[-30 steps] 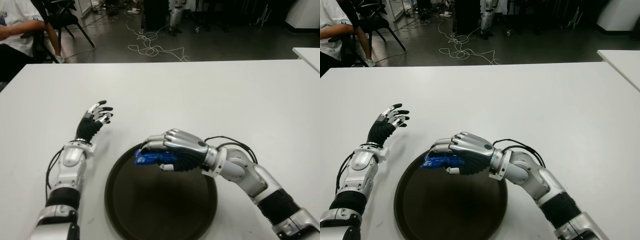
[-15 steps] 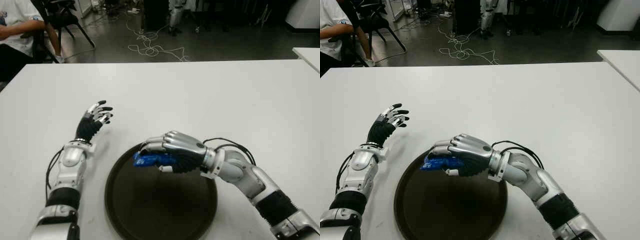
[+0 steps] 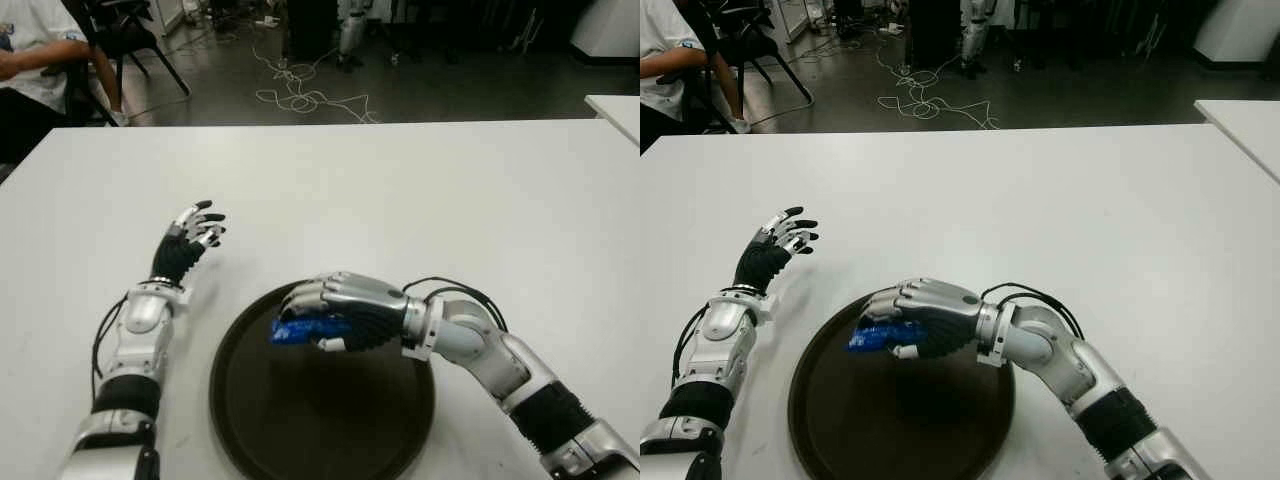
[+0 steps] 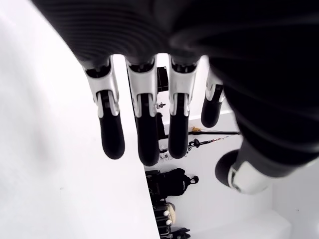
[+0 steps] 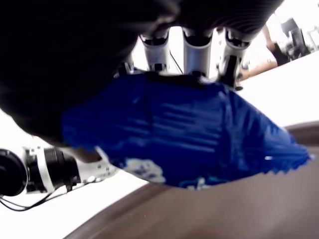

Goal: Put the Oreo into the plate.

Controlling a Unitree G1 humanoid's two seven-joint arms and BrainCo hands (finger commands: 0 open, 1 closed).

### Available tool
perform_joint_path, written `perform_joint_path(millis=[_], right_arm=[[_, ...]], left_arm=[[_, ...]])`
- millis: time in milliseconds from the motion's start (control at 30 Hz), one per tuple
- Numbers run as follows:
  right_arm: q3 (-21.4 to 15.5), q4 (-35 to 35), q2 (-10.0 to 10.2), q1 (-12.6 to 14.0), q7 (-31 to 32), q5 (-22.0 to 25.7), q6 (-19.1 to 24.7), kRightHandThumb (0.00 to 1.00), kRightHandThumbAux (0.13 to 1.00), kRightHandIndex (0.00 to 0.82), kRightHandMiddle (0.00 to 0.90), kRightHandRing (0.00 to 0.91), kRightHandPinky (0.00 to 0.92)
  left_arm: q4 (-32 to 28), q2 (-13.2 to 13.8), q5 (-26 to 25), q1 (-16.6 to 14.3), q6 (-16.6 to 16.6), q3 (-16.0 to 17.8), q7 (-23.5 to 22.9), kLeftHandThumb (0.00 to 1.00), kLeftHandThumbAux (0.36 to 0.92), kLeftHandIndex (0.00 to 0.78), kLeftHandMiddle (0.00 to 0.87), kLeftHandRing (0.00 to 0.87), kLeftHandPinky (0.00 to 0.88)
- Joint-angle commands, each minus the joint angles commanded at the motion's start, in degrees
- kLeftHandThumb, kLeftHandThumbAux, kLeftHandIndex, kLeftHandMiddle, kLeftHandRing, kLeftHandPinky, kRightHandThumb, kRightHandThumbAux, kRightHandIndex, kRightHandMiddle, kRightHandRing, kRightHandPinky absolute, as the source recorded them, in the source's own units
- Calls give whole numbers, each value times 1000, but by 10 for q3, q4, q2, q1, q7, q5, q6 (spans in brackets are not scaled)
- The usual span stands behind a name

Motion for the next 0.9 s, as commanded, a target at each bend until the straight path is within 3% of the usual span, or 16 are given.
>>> perform_joint_path(millis=[367,900], right_arm=[[-4,21,6,2,-22,-10,-13,0,708,0,0,0,0],[-6,35,11,3,-42,-14,-9,0,708,0,0,0,0]], left_arm=[[8,1,-5,-1,-11,2,-10,173,623,168,291,298,348],[9,-1,-14,-3,-2,5,-10,181,638,164,288,293,346]])
